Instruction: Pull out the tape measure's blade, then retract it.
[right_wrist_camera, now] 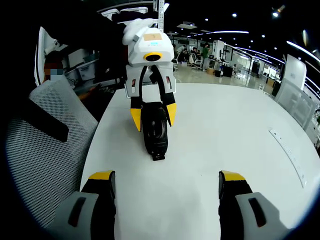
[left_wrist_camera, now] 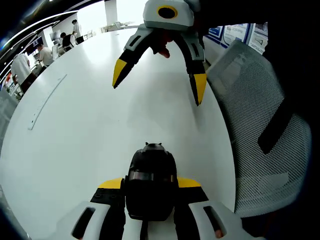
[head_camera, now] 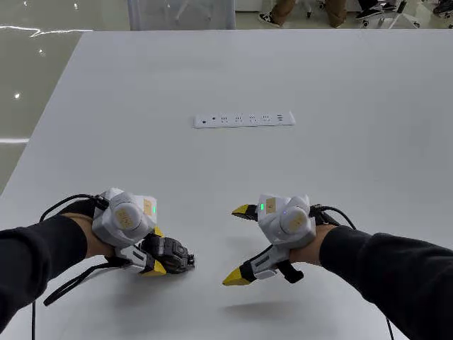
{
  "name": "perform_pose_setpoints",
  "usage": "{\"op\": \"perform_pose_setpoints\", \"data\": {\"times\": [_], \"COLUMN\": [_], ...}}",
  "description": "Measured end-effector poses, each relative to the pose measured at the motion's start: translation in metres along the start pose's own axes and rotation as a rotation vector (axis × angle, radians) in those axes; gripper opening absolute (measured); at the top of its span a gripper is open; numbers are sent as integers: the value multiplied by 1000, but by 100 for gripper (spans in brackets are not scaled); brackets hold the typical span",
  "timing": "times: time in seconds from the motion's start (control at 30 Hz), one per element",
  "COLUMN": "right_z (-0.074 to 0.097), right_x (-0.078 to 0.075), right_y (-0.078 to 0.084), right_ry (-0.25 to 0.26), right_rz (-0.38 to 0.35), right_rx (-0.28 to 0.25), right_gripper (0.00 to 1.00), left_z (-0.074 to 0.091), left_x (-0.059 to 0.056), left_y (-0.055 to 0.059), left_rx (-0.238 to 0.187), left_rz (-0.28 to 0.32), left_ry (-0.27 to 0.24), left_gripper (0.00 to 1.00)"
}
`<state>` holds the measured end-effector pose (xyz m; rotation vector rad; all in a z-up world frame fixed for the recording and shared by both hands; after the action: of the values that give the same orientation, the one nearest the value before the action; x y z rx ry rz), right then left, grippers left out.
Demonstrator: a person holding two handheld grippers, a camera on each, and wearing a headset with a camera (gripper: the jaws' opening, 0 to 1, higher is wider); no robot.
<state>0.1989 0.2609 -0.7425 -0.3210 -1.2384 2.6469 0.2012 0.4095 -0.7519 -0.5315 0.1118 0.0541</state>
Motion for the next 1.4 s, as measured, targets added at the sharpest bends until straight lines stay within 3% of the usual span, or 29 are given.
{"op": "perform_pose_setpoints", "data": {"times": [0.13,0.27,0.4,0.57,0.7,0.8,0.83,0.9,1.4], "right_z": [-15,-33,-46,-54,-60,-63,-65,-66,-74], "right_x": [4,14,17,17,23,24,22,23,22], "right_y": [-4,0,1,-3,-5,-4,-4,-4,-6], "right_ry": [-25,-53,-67,-63,-97,-87,-61,-76,-117], "right_rz": [0,55,60,39,54,67,51,47,89], "right_rx": [8,62,77,80,91,97,92,94,114], "right_gripper": [75,66,57,45,38,29,25,20,11], "left_z": [0,0,0,0,0,0,0,0,-1], "left_x": [1,0,0,1,1,2,2,1,2], "left_y": [1,1,1,2,1,1,1,1,1], "left_rx": [16,25,30,19,27,25,22,21,49], "left_rz": [-9,-11,1,5,2,9,10,10,6], "left_ry": [2,2,-2,6,7,15,14,10,1], "left_gripper": [33,33,33,33,33,33,33,33,33]}}
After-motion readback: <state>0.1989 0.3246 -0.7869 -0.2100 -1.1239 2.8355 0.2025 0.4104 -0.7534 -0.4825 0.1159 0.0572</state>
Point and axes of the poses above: the centre of the closed fingertips' face, and the gripper's own axes: z roughly backward along the fingers, x roughly to its left, y roughly out of its underside, the point moved 5 cm from there along z, roughly backward along the fingers, and after that the axes turned 8 degrees about y, right-handed, at the moved point
